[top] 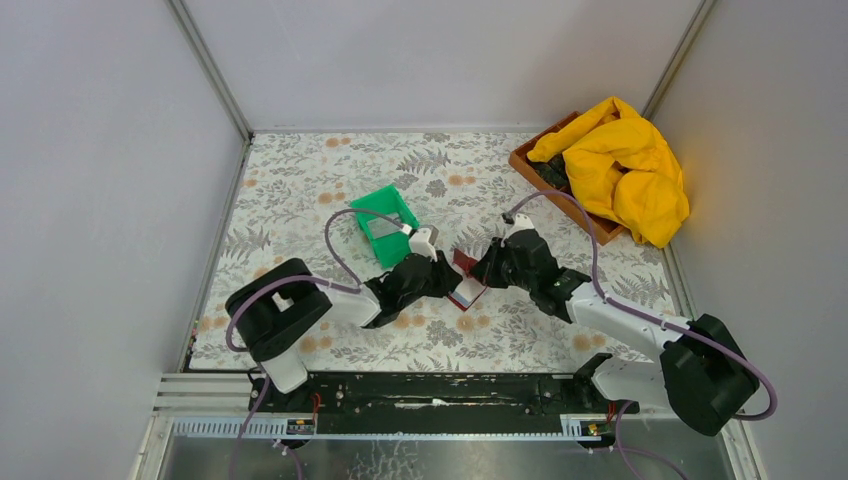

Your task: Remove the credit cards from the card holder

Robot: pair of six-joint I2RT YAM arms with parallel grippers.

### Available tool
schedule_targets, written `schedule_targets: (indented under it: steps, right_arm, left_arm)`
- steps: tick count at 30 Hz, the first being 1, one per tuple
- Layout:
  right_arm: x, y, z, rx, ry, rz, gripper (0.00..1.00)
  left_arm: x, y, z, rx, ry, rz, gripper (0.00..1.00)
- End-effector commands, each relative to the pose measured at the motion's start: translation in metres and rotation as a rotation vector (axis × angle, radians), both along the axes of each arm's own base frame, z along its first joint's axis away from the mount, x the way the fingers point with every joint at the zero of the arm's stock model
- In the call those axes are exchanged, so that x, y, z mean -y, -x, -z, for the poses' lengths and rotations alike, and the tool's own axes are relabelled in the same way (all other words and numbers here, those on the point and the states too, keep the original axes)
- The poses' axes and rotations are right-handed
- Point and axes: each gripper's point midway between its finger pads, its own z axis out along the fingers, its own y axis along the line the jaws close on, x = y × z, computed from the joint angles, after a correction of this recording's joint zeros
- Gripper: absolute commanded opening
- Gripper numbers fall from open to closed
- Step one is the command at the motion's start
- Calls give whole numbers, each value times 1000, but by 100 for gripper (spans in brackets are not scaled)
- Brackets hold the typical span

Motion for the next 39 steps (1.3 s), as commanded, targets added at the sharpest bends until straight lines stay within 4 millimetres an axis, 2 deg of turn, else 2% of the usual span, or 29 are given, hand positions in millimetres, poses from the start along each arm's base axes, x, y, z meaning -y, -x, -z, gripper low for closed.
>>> schedule_targets:
  steps: [1,4,7,8,9,12,15,16,22,26,29,31,34,39]
  right_arm:
    - [-2,-7,-7,5,-82,17,0]
    - [4,-12,-8,0,-96,45,0]
    - [15,-18,-12,16,-85,96,1]
    - [19,-20,-13,23,-74,114,8]
    - [22,-22,-13,31,-62,131,25]
    - [31,-26,-17,52,-21,161,52]
    - [36,-29,-22,79,5,171,59]
    - [37,-30,-24,90,9,174,59]
    - [51,-33,-31,139,65,203,45]
    - [66,-37,-31,165,89,251,18]
    - [72,-41,-24,150,115,254,8]
    - [76,-45,-19,143,137,252,10]
    - [76,-51,-16,135,158,209,19]
    - [70,-52,-11,169,139,165,31]
  left_arm:
    - [8,-23,-4,74,-54,-29,30]
    - [10,-25,8,52,-97,-31,31]
    - [14,-27,6,70,-110,-30,32]
    - [15,-27,5,76,-115,-29,32]
    - [16,-28,4,78,-120,-31,32]
    - [16,-28,4,74,-125,-40,32]
    - [18,-30,7,65,-142,-48,33]
    - [19,-31,8,62,-153,-54,33]
    - [28,-42,5,53,-199,-76,33]
    - [36,-46,2,51,-204,-64,33]
    - [43,-53,3,56,-226,-56,33]
    - [47,-57,4,59,-241,-52,33]
    - [53,-60,10,55,-249,-39,33]
    - [60,-55,34,15,-263,-3,34]
